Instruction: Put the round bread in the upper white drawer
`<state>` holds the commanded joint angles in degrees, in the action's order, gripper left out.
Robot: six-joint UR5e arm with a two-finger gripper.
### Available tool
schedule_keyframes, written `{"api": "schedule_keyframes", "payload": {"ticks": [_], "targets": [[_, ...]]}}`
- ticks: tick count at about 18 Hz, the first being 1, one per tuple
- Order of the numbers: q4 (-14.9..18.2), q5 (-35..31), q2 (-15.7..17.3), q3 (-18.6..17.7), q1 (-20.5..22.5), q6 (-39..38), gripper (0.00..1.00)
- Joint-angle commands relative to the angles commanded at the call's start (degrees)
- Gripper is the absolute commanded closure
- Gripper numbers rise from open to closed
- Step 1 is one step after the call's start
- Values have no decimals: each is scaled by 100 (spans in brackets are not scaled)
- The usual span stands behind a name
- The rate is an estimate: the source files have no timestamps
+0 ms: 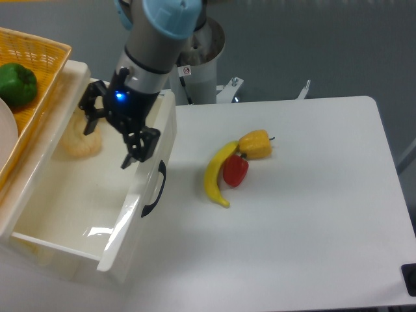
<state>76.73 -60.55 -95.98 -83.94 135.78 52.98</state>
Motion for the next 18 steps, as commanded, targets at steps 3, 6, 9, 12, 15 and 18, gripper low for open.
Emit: {"api": "schedule_keyframes", "payload": {"ticks": [3, 6, 9, 12, 15, 18], "targets": [[-411, -185, -8, 35, 211, 212, 0], [-773, -693, -52, 35, 379, 440, 0], [-765, -1563, -79, -26, 414, 739, 0], [-756, -2021, -227, -17, 545, 872, 0], [-773, -2232, -482, 0, 703, 898, 0], [-730, -2418, -755, 35, 888, 1274, 0]]}}
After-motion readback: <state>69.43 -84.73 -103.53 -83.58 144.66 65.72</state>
